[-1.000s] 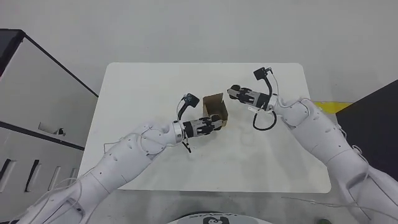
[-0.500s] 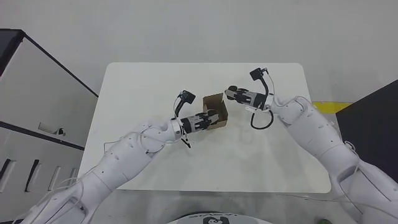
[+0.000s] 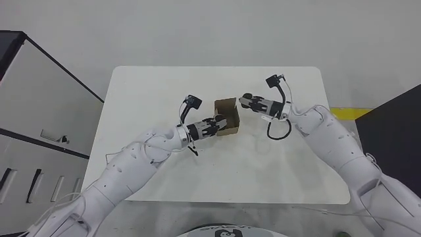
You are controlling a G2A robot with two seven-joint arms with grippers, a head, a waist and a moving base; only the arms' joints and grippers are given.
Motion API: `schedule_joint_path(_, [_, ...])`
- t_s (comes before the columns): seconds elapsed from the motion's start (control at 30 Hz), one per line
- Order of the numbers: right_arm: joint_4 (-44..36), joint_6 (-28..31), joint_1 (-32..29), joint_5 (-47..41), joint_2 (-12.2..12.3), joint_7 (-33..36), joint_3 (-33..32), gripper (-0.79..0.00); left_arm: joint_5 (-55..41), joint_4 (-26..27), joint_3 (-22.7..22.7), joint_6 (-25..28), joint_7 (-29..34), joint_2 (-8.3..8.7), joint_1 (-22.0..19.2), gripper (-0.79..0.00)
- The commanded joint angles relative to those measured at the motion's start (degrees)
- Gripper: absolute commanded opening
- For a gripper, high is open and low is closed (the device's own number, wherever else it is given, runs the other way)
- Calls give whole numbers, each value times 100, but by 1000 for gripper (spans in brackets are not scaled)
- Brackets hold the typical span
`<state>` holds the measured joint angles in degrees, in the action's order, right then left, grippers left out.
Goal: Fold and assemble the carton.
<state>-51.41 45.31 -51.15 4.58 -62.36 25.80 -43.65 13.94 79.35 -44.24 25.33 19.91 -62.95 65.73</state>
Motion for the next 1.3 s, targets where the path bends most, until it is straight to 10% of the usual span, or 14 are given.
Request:
schedule_joint_path(0.0, [-62,-6,-63,19,29,37,-71,-785,19,106,-55,-1,55,12,49,-785])
schedule_joint_path(0.47, [-789,-121,-680,-65,319,555,-699,-785,268,648,-758,141,-286,155,557,-785])
schedule_joint_path(1.27, [-1175,-363,-1067,38,397,731,-1066,-785,186,-793,25,303,-613,-418,-297,-785])
